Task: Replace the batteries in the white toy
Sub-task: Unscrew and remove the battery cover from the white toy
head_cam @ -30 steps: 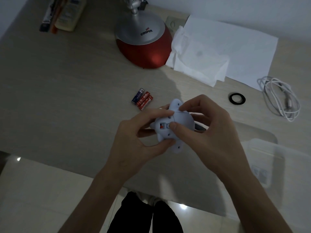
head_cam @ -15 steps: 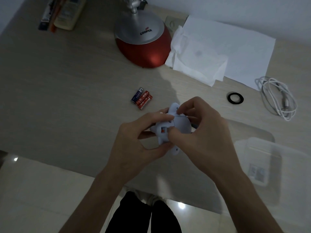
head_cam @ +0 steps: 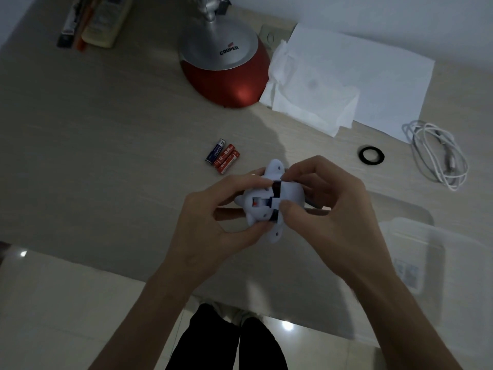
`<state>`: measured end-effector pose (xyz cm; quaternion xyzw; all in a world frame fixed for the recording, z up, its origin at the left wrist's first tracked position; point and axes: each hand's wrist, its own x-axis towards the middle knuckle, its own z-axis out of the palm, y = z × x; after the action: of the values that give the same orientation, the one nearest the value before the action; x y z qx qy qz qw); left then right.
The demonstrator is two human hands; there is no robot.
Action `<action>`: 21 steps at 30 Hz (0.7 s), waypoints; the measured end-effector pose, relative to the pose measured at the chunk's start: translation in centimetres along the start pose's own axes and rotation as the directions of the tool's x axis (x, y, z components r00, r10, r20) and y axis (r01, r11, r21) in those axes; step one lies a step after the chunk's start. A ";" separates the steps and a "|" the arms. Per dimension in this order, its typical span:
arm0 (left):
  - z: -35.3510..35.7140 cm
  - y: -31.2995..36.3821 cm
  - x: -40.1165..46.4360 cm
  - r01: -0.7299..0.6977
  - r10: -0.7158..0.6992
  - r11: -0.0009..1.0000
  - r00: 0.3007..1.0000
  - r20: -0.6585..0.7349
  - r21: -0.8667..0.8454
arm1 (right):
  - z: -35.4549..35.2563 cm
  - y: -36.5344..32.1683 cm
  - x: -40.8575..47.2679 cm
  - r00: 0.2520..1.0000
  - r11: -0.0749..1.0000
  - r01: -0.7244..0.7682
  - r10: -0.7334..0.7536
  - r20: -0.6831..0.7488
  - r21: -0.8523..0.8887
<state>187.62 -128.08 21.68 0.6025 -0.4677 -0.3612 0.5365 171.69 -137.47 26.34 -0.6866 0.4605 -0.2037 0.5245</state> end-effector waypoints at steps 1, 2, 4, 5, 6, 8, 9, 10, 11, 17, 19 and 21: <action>-0.1 0.0 0.1 0.004 -0.004 1.000 1.000 -0.004 -0.008 | -0.1 0.1 -0.1 1.000 1.000 0.007 -0.007 0.009 0.029; -0.2 0.1 0.1 0.008 -0.008 1.000 1.000 -0.014 -0.011 | -0.1 0.3 -0.2 1.000 0.999 0.017 -0.018 0.015 0.046; -0.4 0.1 0.2 0.012 -0.013 1.000 0.999 -0.032 -0.025 | -0.1 0.6 -0.4 0.998 0.997 0.057 -0.058 0.024 0.056; -0.5 0.2 0.2 0.016 -0.017 0.999 0.999 -0.035 -0.045 | -0.2 0.7 -0.5 0.996 0.995 0.080 -0.082 0.037 0.055; -0.6 0.2 0.3 0.022 -0.024 0.997 0.999 -0.037 -0.068 | -0.2 0.9 -0.7 0.993 0.993 0.103 -0.106 0.056 0.050; -0.8 0.3 0.3 0.035 -0.040 0.994 0.998 -0.039 -0.105 | -0.4 1.3 -0.9 0.984 0.989 0.149 -0.150 0.095 0.022; -0.9 0.3 0.3 0.038 -0.043 0.992 0.998 -0.041 -0.117 | -0.5 1.6 -1.0 0.980 0.985 0.171 -0.170 0.105 -0.003; -0.9 0.3 0.2 0.038 -0.044 0.991 0.998 -0.043 -0.131 | -0.4 1.8 -1.0 0.976 0.981 0.194 -0.190 0.103 -0.028; -1.0 0.3 0.2 0.035 -0.042 0.989 0.998 -0.045 -0.146 | -0.4 1.9 -0.9 0.972 0.974 0.221 -0.216 0.094 -0.051; -1.2 0.2 -0.2 0.028 -0.032 0.983 0.999 -0.017 -0.179 | -0.1 3.0 -1.1 0.936 0.923 0.347 -0.351 0.002 -0.167; -1.2 0.2 -0.3 0.027 -0.028 0.984 1.000 -0.006 -0.177 | 0.0 3.2 -1.3 0.935 0.920 0.342 -0.354 -0.034 -0.191; -1.3 0.2 -0.5 0.026 -0.026 0.984 1.000 0.001 -0.178 | 0.2 3.3 -1.7 0.933 0.921 0.336 -0.354 -0.067 -0.199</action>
<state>188.62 -127.20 22.06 0.5582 -0.4252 -0.4084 0.5838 169.64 -136.06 23.60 -0.7913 0.3752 -0.2840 0.3904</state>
